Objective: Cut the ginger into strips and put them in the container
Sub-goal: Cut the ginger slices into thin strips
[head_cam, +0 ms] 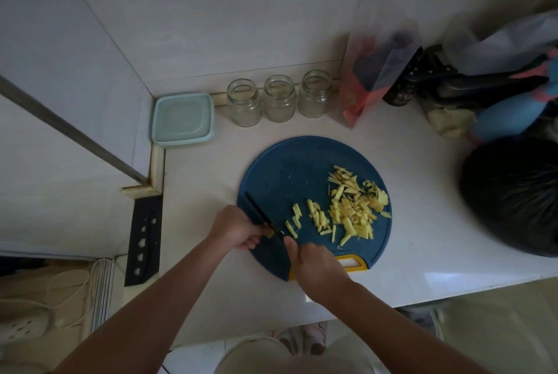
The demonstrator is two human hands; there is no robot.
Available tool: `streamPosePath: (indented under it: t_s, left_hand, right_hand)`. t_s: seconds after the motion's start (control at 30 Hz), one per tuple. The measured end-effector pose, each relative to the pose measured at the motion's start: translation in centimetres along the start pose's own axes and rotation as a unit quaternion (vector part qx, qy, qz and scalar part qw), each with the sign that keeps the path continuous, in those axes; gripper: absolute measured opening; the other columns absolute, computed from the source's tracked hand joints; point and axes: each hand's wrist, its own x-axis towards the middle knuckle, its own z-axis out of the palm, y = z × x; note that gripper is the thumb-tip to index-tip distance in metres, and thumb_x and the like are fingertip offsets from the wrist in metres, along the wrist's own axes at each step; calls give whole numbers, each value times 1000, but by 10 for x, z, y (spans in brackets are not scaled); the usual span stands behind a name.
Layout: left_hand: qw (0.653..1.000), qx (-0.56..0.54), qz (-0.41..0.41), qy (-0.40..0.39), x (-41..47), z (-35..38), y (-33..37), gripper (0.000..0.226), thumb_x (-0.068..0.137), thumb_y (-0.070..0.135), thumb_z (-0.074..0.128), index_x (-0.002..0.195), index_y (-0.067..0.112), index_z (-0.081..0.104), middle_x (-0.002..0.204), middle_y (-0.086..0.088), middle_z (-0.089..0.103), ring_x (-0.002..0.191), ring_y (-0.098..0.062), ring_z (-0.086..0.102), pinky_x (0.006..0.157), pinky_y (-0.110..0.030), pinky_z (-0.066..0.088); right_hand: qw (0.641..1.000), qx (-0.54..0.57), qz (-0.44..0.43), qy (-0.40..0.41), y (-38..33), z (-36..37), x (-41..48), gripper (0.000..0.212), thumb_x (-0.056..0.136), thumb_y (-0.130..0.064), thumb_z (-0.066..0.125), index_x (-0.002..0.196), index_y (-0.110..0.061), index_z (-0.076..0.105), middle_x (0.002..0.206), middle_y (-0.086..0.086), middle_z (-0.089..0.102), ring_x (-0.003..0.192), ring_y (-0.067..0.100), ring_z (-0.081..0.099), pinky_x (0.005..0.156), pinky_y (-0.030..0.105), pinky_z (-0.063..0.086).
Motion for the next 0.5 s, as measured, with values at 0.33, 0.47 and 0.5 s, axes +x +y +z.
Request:
streamPosePath:
  t_s: [0.33,0.47,0.5]
  left_hand:
    - [1000,24,-2,-5,7,-4,1,19,71,17,81,70,3,68,50,-2,65,45,-12,63,53,-23,56]
    - [1000,21,7,-4,2,-3,2,25,69,24,83,69,3,69,58,-5,67,48,-12,63,52,-23,55]
    - [1000,19,9,-1,1,-2,2,29,67,27,84,72,1,70,60,-6,68,49,-13,63,54,-23,55]
  right_hand:
    - [998,-33,38,40,-25,15,17,66,99,-54,16,94,-9,64,95,13,67,89,28,65,76,35,50]
    - [997,9,49,58,-22,10,22,65,100,-52,18,95,-5,62,98,16,67,94,31,64,78,36,49]
    - [996,40,56,54,-16,8,23,64,100,-52,19,95,-4,61,97,17,66,94,33,63,78,37,48]
